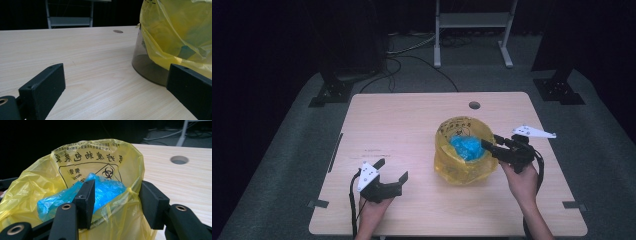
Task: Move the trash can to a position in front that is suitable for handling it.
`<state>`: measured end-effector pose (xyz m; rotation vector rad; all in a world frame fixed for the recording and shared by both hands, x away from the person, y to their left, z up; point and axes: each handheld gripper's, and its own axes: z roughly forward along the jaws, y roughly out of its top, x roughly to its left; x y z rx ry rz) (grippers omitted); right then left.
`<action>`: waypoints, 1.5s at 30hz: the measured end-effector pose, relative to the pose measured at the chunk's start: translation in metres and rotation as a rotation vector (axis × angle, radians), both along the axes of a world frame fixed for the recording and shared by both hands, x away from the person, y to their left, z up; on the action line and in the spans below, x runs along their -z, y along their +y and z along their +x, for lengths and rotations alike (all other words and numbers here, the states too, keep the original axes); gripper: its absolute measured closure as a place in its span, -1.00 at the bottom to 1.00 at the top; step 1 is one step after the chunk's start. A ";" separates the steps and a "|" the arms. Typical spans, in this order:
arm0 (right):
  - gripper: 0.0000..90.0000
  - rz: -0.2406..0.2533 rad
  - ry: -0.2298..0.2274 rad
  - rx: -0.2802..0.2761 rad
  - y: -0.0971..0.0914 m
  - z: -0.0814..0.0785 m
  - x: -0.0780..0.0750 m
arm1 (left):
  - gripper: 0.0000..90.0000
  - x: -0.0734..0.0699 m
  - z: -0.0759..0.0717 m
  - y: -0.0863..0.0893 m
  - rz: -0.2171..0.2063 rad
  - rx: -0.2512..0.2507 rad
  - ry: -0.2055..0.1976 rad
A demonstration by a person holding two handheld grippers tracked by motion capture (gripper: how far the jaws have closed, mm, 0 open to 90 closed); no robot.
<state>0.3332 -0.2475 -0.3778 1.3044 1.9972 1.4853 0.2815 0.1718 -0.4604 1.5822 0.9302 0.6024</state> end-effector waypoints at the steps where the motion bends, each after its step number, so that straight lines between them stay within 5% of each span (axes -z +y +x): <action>1: 0.07 0.000 0.000 0.000 0.000 0.000 0.000 | -0.98 0.000 0.000 0.000 0.000 0.000 0.000; 16: 0.03 -0.008 0.004 -0.097 0.033 -0.010 0.000 | -0.97 0.000 -0.001 -0.001 0.005 0.003 -0.005; 19: -0.14 -0.017 0.013 -0.101 0.033 -0.008 0.000 | -0.98 0.000 -0.001 -0.001 0.006 0.007 -0.005; 33: -0.49 0.037 -0.050 -0.139 0.005 -0.018 -0.009 | -0.97 0.000 -0.002 -0.002 0.009 0.011 -0.007; 45: -0.63 0.015 -0.012 -0.151 -0.017 -0.022 0.005 | -0.98 0.000 -0.001 -0.002 0.007 0.012 -0.005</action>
